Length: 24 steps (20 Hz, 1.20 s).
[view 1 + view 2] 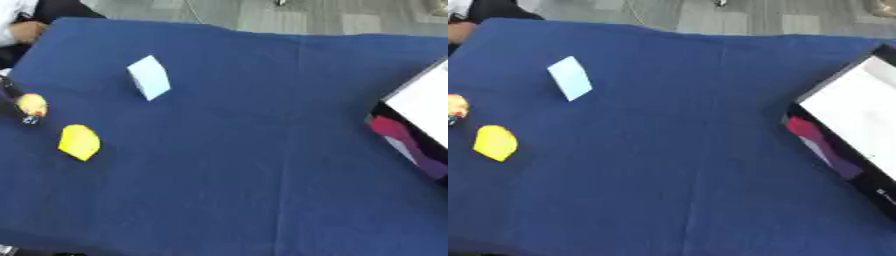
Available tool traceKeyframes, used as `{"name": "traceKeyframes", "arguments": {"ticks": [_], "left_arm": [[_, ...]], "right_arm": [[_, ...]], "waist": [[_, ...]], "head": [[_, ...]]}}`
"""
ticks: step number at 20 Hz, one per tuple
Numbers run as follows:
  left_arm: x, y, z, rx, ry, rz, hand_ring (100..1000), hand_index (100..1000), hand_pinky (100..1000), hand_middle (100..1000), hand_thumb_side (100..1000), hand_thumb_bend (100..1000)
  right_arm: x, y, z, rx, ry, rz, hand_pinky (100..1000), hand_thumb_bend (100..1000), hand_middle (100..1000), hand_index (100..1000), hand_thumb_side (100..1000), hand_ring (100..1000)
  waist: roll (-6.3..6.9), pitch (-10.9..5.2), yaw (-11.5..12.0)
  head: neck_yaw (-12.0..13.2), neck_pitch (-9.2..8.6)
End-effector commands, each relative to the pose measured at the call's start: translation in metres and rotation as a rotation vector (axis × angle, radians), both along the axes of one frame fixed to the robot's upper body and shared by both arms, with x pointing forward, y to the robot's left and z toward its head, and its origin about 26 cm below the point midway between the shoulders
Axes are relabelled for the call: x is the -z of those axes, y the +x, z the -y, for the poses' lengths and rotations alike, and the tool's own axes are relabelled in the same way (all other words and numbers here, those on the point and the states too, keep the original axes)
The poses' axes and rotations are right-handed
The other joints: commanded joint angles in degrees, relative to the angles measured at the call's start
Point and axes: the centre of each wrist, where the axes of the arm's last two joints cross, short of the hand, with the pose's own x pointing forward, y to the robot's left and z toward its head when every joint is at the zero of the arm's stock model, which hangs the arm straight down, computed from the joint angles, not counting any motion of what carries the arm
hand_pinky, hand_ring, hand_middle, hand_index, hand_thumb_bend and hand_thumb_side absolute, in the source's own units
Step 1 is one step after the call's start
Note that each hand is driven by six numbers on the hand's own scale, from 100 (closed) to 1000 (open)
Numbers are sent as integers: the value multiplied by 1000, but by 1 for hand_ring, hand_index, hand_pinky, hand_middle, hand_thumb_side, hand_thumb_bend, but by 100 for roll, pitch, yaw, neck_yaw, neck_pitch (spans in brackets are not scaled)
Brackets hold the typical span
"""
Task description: Pick up the objects with one hand, pass them to the other hand, and then place them into the box on the other side of the table.
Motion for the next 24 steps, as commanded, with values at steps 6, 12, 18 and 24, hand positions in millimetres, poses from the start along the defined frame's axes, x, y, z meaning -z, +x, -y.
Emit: {"name": "traceKeyframes", "arguments": {"ticks": [6,12,18,24], "left_arm": [[-12,0,-6,-53,10,69,838,745,849,779,221,380],[-10,1,-5,-42,-10,40,816,639,839,745,105,270],[-19,0,-4,-41,22,58,795,581,826,721,100,263],[-43,-3,7,-3,62,136,784,580,818,711,100,241]], "right_arm": [[-9,0,3,6,-19,24,902,100,862,918,497,815],[-8,-1,4,12,-17,23,902,100,861,917,500,816],[-10,-1,4,12,-18,27,902,100,861,916,498,816],[-11,-1,5,12,-20,29,902,100,860,915,497,816]], "waist": [[-72,39,-8],[-70,57,-16],[-66,44,-12],[-62,15,6]], "head": [[21,-84],[32,-66],[-1,-54],[-125,-42]]}}
